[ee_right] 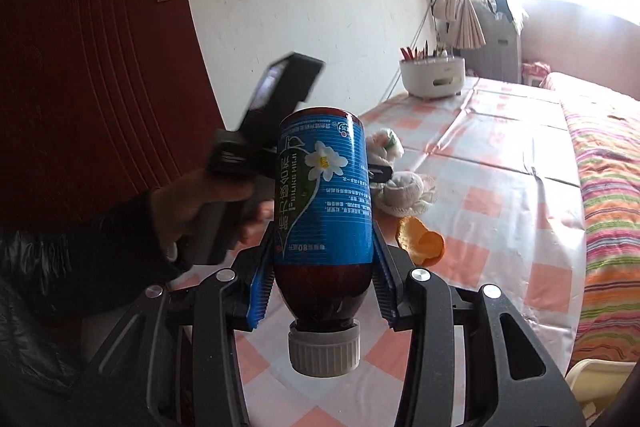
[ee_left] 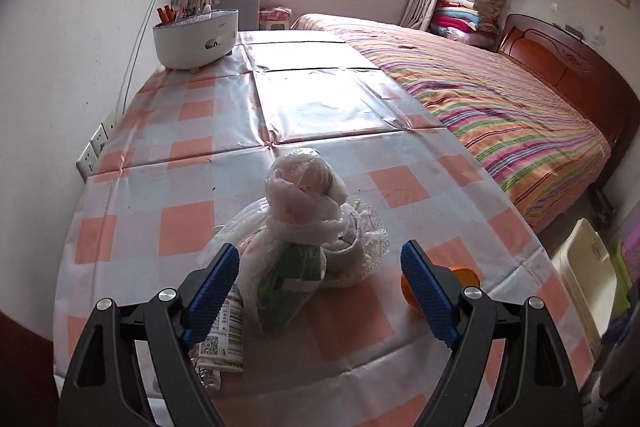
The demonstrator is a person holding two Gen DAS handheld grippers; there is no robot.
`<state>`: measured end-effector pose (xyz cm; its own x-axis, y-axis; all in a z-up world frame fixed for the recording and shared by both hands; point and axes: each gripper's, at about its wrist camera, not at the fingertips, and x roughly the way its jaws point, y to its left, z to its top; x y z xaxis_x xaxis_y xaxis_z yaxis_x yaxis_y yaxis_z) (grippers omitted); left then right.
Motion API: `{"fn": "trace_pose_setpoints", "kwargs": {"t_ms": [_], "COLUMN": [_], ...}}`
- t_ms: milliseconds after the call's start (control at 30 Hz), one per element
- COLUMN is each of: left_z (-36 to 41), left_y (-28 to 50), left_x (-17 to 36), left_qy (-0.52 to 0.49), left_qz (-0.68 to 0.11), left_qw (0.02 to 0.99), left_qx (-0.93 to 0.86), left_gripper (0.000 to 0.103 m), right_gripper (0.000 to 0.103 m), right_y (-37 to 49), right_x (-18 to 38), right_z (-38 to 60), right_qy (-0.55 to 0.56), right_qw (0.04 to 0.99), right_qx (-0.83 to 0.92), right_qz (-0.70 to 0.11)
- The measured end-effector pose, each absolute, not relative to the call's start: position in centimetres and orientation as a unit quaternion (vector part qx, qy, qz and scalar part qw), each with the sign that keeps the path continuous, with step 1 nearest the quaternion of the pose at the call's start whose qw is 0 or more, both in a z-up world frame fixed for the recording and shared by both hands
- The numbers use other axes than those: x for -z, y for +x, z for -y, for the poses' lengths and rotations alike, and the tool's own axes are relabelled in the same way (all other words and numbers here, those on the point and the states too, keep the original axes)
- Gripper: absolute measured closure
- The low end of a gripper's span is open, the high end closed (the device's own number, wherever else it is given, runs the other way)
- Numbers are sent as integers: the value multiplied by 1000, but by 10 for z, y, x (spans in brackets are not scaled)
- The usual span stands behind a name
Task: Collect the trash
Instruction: 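Grasp the blue-labelled bottle with the right tool while the left tool grasps the white bag bundle, then carry the bottle and bag bundle to the cream bin and release both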
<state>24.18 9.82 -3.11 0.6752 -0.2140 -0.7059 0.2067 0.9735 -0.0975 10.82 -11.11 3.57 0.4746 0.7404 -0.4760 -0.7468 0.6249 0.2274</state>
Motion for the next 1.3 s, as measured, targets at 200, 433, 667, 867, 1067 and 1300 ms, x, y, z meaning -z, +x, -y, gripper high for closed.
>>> {"fn": "trace_pose_setpoints", "kwargs": {"t_ms": [200, 433, 667, 867, 1067, 1300], "left_z": [-93, -114, -103, -77, -34, 21], "left_y": [255, 255, 227, 190, 159, 134], "left_x": [44, 44, 29, 1, -8, -7], "left_qy": [11, -33, -28, -26, -13, -19], "left_qz": [-393, -393, -354, -306, -285, -285], "left_qw": [915, 916, 933, 947, 948, 935], "left_qx": [90, 68, 63, 90, 143, 211], "left_gripper": [42, 73, 76, 76, 76, 76], "right_gripper": [62, 61, 62, 62, 62, 61], "right_y": [104, 113, 109, 102, 93, 88], "right_x": [-38, -36, -32, -32, -32, -27], "right_z": [133, 164, 183, 203, 230, 263], "right_qy": [22, 74, 96, 106, 121, 139], "right_qw": [869, 884, 899, 914, 929, 940], "right_qx": [-421, -389, -349, -312, -265, -216], "right_qz": [-259, -250, -245, -238, -227, -226]}}
